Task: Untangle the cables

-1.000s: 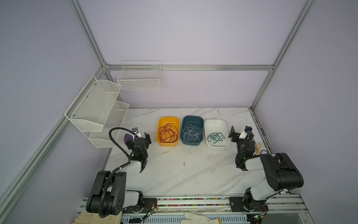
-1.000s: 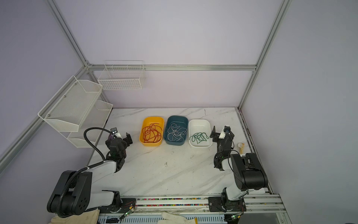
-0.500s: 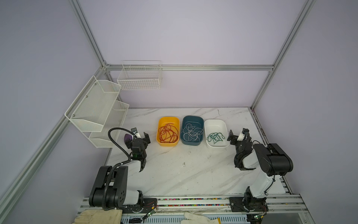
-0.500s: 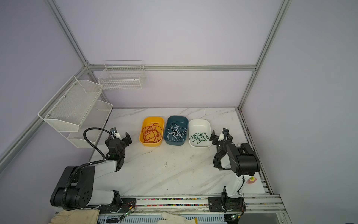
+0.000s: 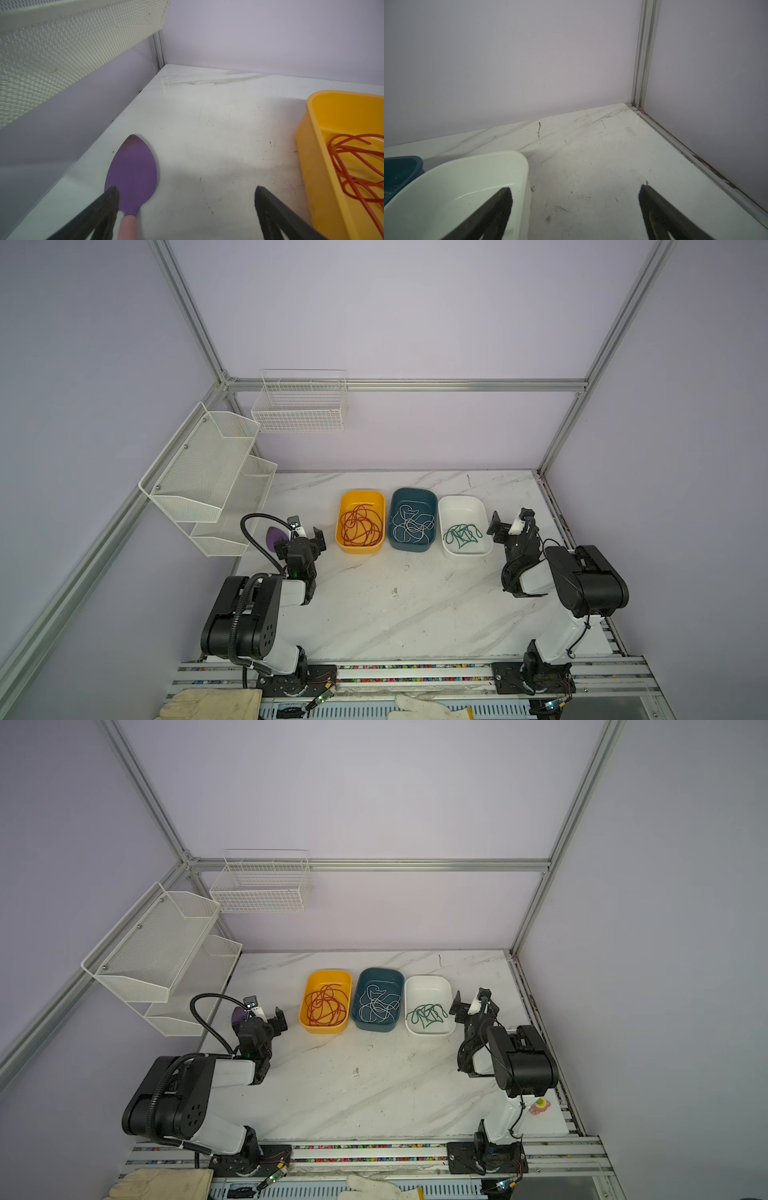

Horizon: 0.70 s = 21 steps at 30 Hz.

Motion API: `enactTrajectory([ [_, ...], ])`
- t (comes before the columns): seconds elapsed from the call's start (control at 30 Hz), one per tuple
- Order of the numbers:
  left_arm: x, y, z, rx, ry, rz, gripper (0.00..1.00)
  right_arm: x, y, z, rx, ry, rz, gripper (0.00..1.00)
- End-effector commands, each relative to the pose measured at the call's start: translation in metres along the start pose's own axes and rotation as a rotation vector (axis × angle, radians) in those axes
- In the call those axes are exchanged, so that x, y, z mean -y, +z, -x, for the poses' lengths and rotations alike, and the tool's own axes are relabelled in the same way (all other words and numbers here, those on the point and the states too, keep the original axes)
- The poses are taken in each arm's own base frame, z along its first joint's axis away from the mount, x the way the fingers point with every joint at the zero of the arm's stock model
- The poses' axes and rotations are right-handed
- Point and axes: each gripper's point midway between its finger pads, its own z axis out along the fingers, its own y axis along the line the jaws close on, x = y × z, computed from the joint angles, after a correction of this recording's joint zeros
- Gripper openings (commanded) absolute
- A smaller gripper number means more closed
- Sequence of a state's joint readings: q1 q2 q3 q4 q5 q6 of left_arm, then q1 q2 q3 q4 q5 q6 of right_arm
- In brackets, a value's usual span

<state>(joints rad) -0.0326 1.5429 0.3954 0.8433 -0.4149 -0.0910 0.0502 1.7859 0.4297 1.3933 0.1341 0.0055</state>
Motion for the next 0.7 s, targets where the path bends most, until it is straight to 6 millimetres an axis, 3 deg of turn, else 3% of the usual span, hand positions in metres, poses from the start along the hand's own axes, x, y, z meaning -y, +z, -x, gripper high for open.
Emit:
enactTrajectory([
  [0.0,-0.002,-0.0008,0.0074,0.045,0.003,0.003,1.0,0.0014,0.001,0.0079,0.021,-0.002,-0.006,0.98],
  [0.67,-0.0016,-0.0006,0.0077,0.062,0.006,0.01,1.0,0.0011,0.0004,0.0083,0.023,-0.004,-0.003,0.98],
])
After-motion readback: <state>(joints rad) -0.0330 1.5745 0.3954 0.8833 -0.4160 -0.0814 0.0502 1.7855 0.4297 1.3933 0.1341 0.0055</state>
